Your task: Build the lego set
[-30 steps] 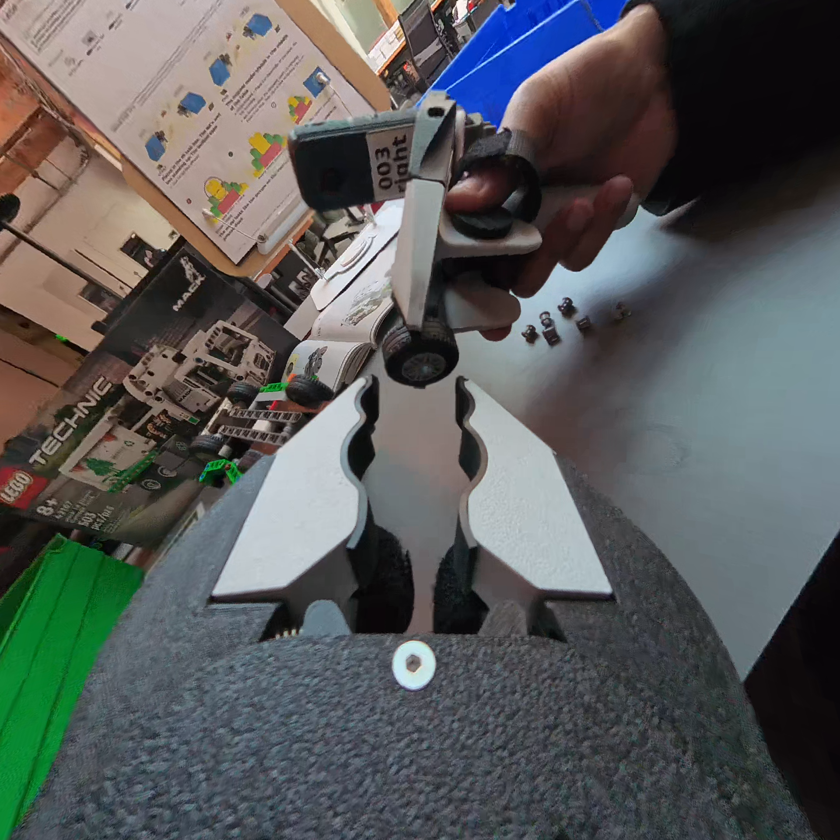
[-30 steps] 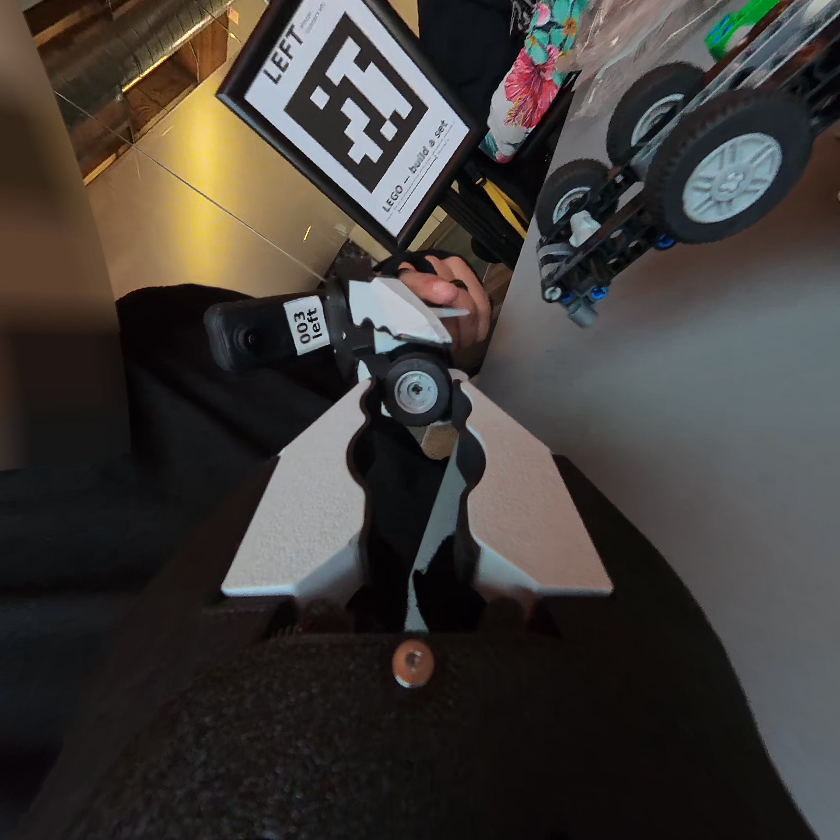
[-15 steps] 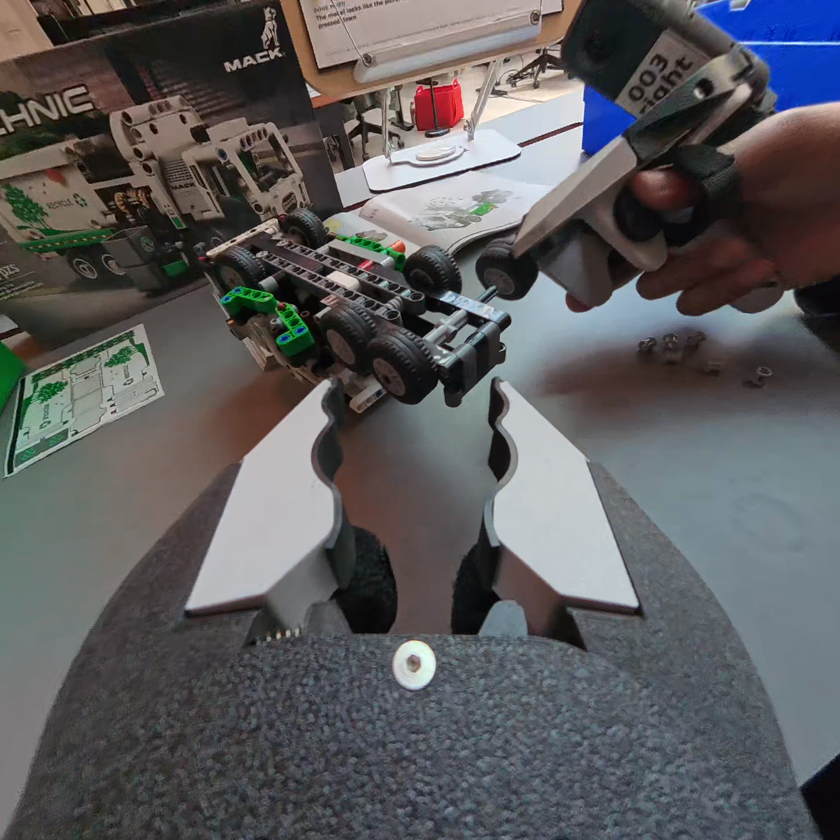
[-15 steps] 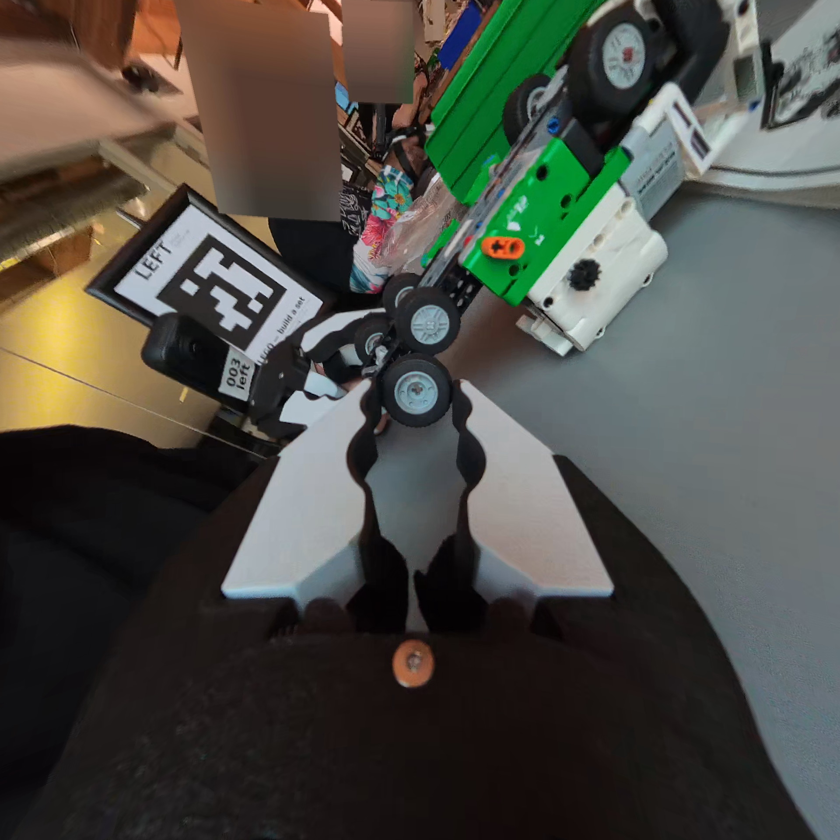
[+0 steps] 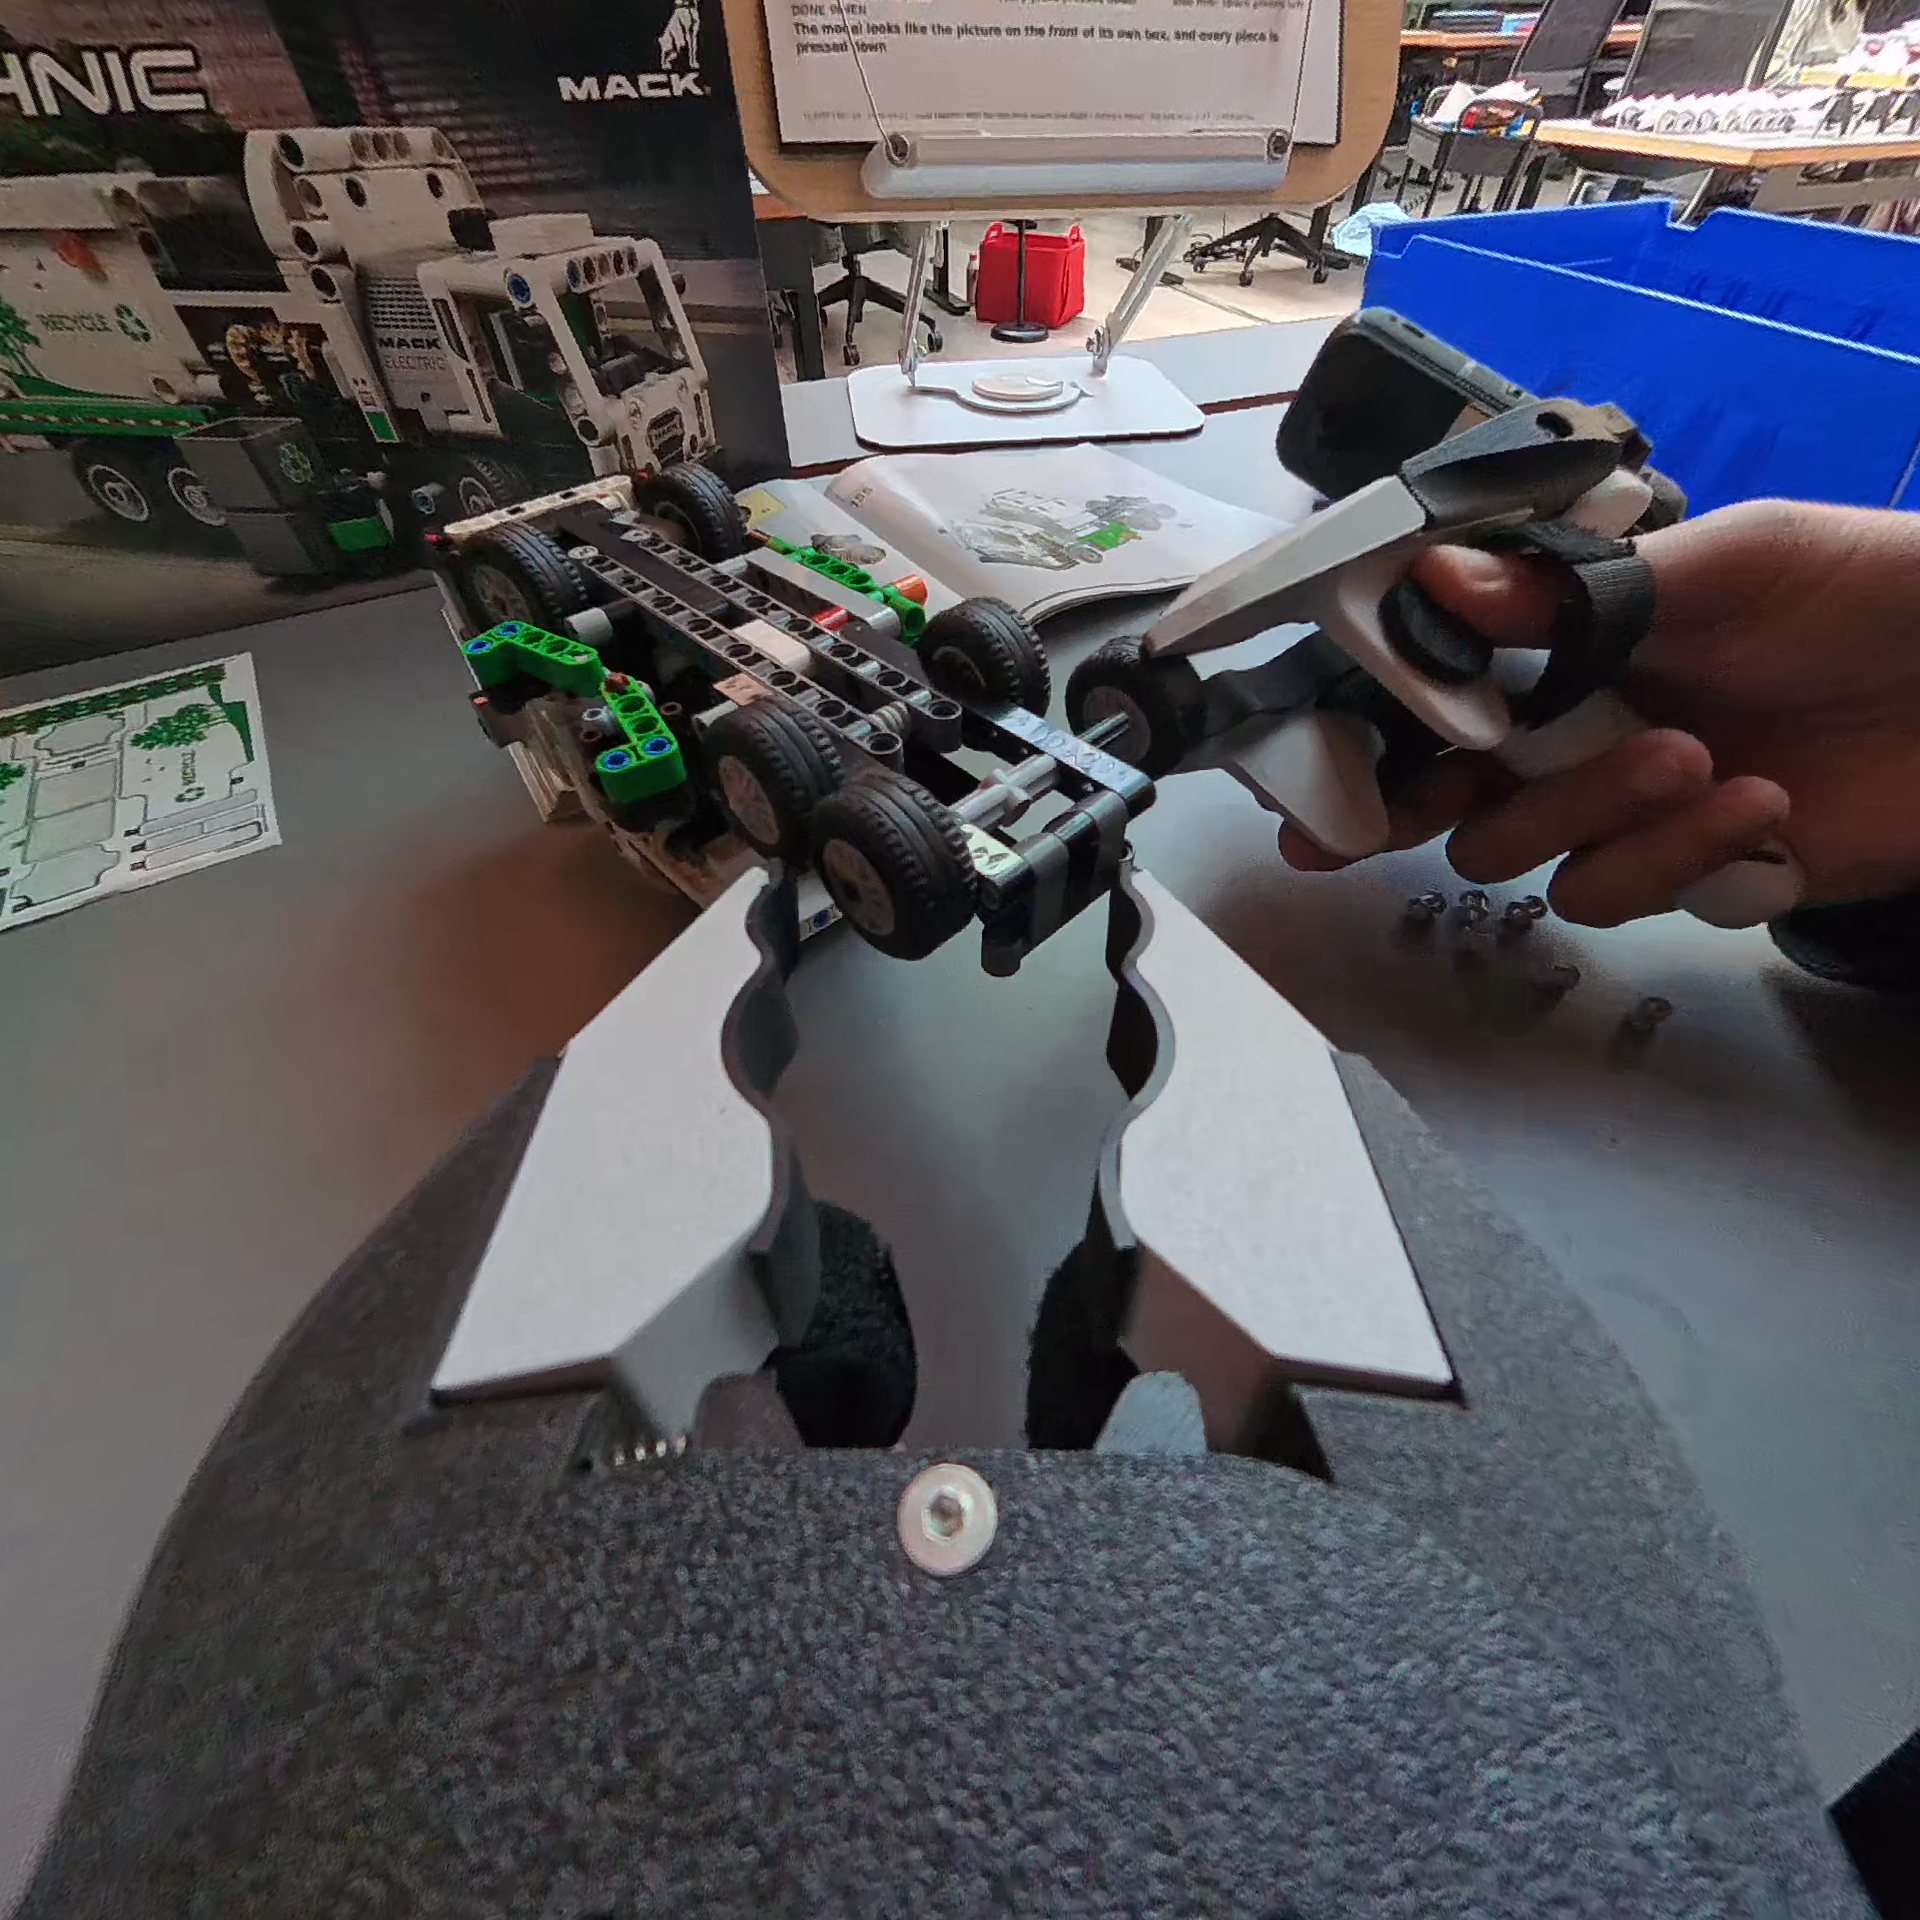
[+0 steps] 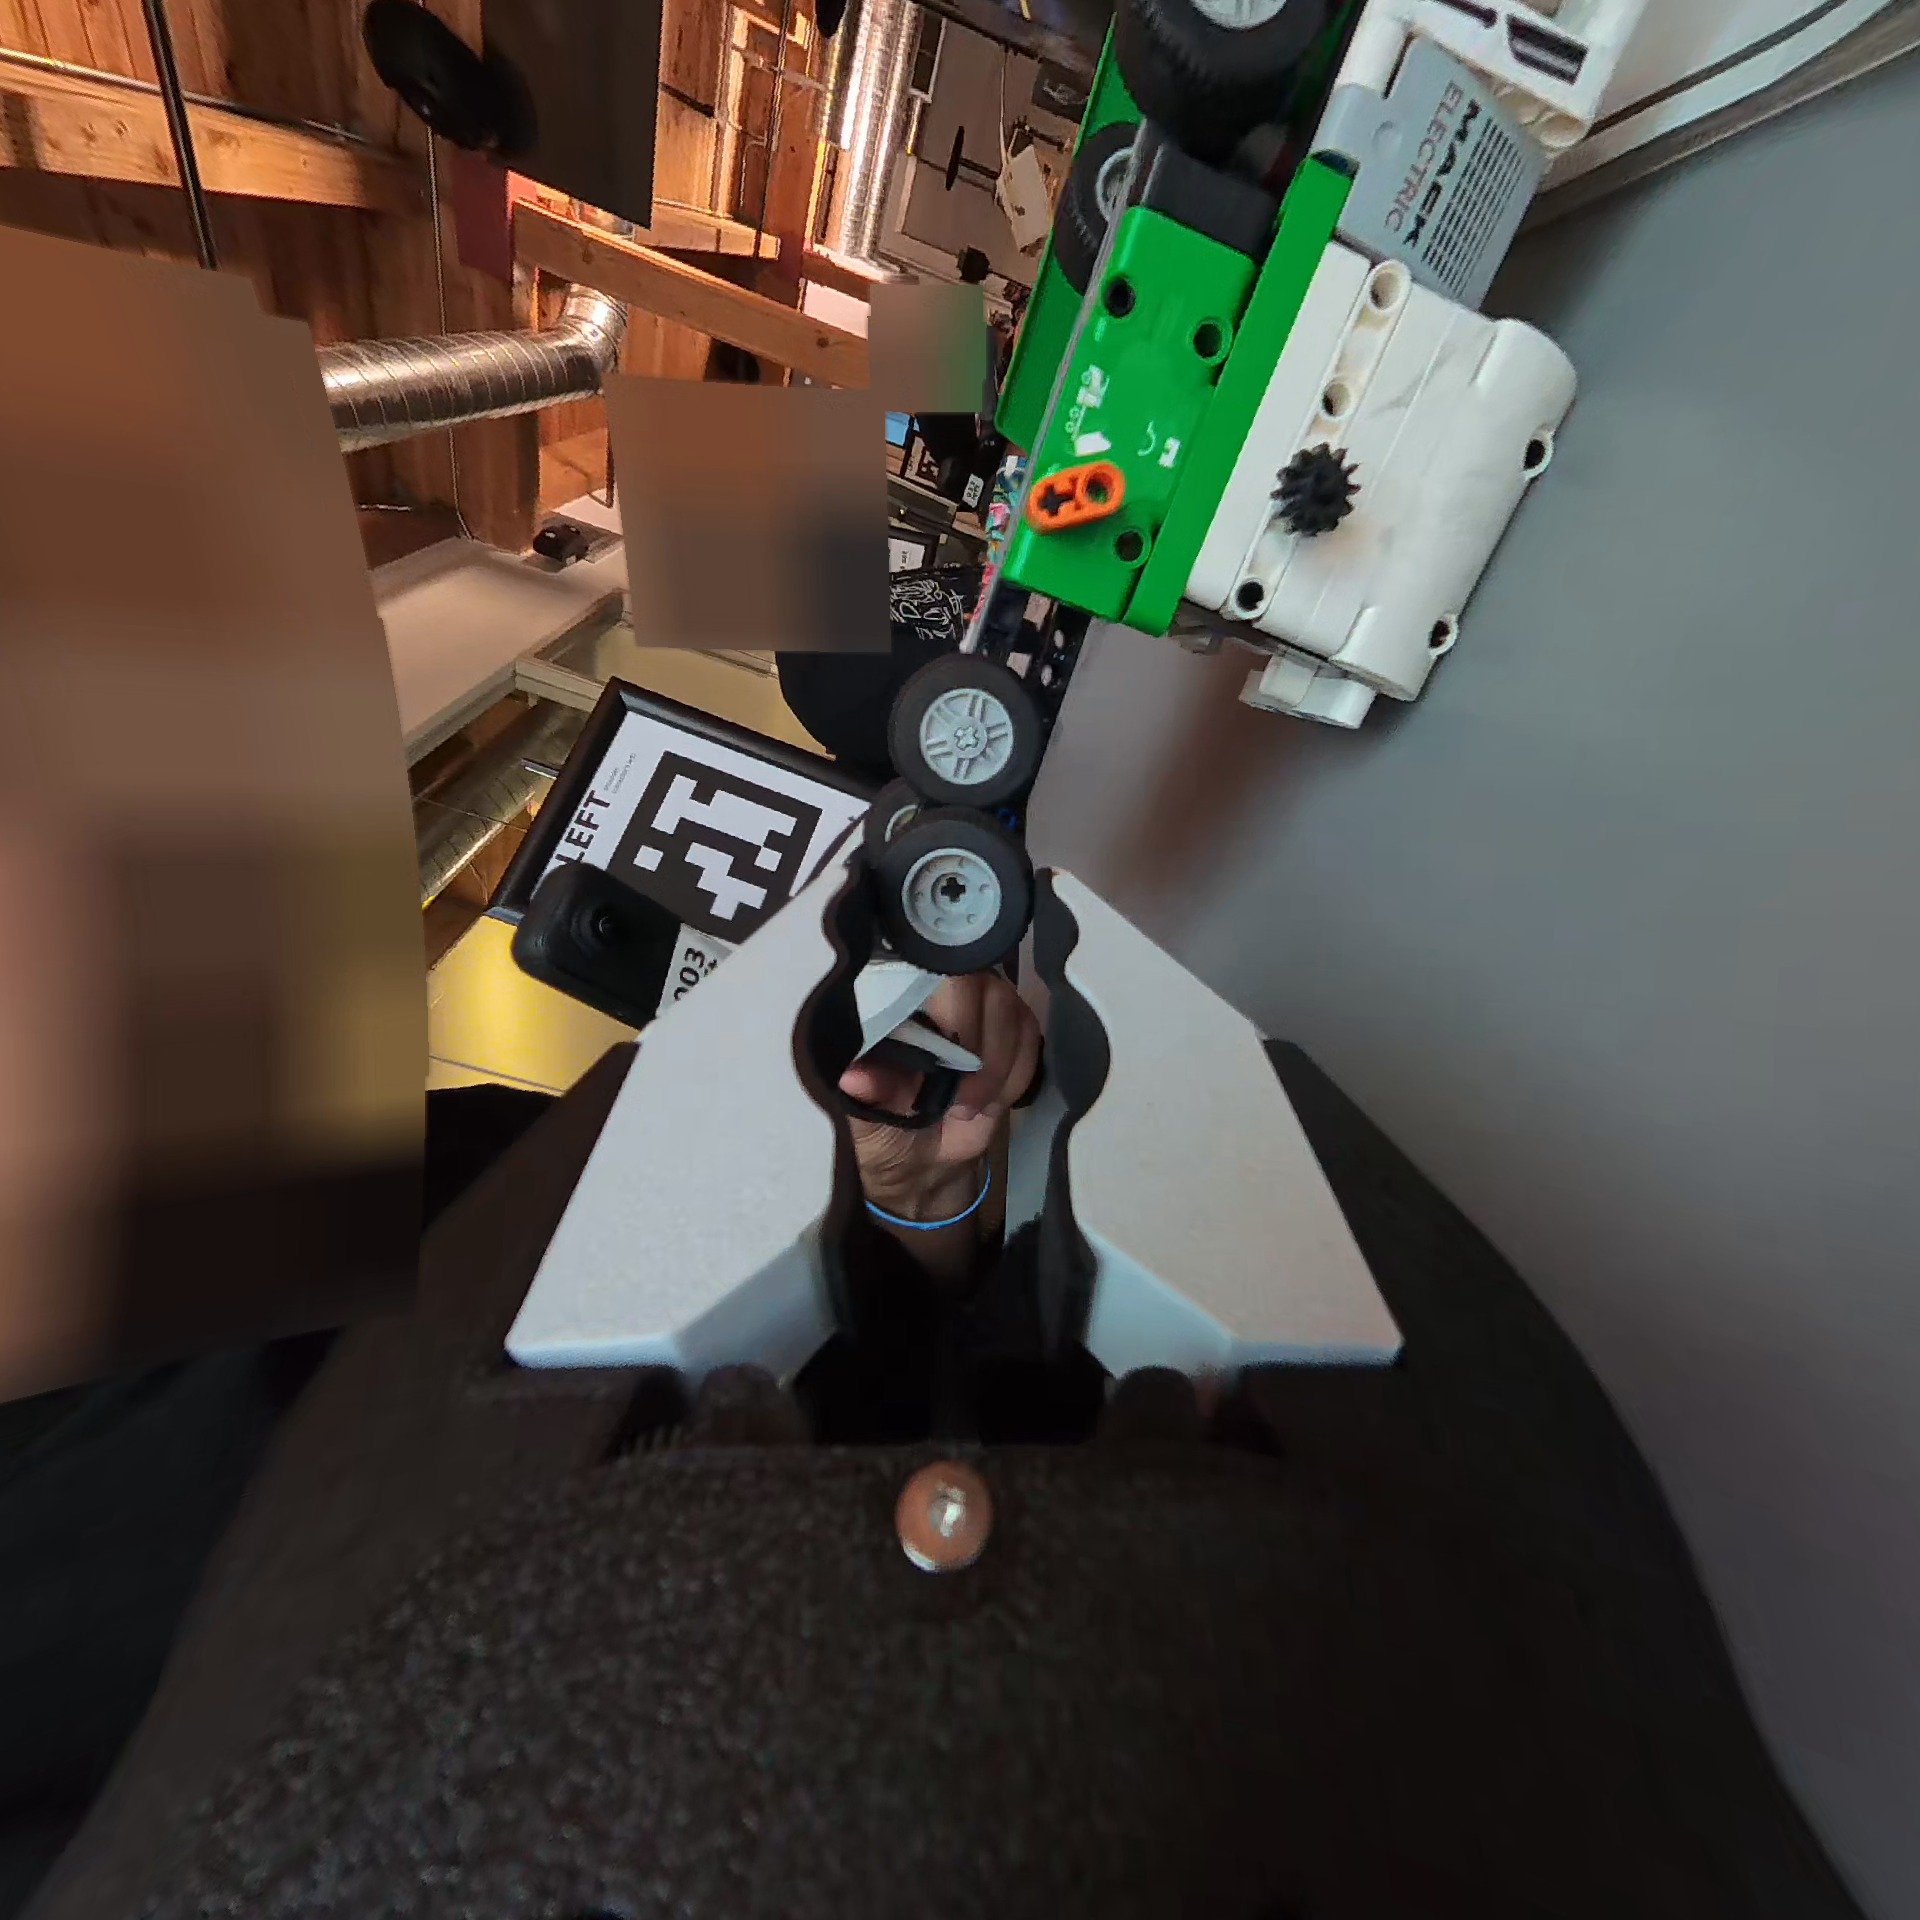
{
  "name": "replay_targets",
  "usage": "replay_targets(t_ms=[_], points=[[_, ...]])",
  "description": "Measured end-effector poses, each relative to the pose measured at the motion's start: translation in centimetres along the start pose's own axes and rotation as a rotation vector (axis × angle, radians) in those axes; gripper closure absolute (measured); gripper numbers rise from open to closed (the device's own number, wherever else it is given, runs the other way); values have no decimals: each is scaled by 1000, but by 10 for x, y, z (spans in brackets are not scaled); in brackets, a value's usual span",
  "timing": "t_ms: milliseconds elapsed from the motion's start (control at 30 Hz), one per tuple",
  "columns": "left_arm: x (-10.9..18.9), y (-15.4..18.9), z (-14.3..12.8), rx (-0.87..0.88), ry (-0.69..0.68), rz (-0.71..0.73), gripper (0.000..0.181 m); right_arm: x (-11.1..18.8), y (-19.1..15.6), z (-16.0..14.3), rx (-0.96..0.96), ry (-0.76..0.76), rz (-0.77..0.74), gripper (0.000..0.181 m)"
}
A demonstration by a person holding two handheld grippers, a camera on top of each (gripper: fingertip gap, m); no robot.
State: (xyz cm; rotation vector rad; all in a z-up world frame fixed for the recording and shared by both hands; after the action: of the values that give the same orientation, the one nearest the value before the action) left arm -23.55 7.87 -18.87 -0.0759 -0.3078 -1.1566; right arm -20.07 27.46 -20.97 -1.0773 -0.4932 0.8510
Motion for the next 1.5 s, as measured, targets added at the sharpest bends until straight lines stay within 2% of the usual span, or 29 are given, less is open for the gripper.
replay_targets(t_ms=[400,1233,1400,1500], points=[[-3,0,2,39,18,9,126,-4,2,-1,-115,18,101,151],[-5,1,2,33,6,24,129,-5,1,4,-77,-17,77,151],[-6,5,0,-5,-9,62,127,-4,0,5,-12,-41,42,151],[-7,6,0,3,-7,82,126,-6,1,3,-43,-30,60,151]])
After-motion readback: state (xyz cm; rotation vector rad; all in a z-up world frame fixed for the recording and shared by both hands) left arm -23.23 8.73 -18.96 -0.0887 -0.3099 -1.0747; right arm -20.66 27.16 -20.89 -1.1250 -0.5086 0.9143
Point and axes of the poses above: each gripper's, where its closed fingertips meet, x back along the fingers, z out of its top, y = z × x across the jaws, the point moved 9 cm from there along x, back along the fingers, and after that the axes turned 6 degrees about x, right-handed, at the moved point
